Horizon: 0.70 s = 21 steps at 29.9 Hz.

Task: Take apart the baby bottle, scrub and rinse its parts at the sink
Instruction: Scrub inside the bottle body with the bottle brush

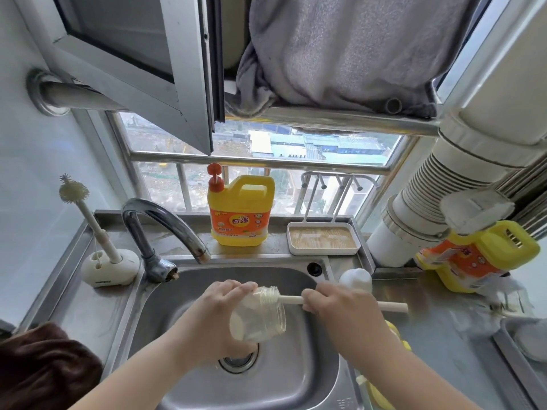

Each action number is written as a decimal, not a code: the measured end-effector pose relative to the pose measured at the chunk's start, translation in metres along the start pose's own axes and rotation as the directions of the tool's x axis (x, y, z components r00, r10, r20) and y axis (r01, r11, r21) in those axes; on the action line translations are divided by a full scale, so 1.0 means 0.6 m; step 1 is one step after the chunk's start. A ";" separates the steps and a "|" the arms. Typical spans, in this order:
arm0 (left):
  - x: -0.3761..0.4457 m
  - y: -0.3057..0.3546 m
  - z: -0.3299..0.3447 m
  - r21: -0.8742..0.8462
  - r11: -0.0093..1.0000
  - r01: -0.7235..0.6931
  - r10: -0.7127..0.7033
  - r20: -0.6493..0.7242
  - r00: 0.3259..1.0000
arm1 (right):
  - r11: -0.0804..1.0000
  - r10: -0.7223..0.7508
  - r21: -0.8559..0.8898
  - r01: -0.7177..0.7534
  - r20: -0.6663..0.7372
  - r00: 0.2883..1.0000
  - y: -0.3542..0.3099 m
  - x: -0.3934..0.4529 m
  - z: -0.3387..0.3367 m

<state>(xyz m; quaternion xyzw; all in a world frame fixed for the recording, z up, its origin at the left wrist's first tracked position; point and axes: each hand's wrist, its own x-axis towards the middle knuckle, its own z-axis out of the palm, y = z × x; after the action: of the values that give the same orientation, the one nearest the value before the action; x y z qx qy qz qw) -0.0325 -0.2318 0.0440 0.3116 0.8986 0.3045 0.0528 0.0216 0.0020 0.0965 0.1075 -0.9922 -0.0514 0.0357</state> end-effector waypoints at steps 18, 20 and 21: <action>-0.004 -0.009 -0.012 -0.009 1.000 -0.015 0.014 -0.157 0.987 | 0.993 0.101 0.059 -0.105 0.061 0.993 -0.008 -0.005 -0.028; 0.000 -0.004 -0.017 0.015 1.000 -0.016 0.018 -0.155 0.988 | 0.996 0.087 0.022 -0.089 0.063 0.994 -0.016 -0.006 -0.040; 0.001 -0.003 -0.019 0.044 0.999 -0.032 0.038 -0.149 0.988 | 0.989 0.106 0.094 -0.118 0.122 0.987 -0.021 -0.008 -0.045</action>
<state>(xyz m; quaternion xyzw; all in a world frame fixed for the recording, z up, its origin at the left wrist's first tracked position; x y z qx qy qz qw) -0.0371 -0.2385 0.0520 0.3046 0.9004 0.3093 -0.0268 0.0309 -0.0117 0.1219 0.0499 -0.9984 -0.0052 -0.0249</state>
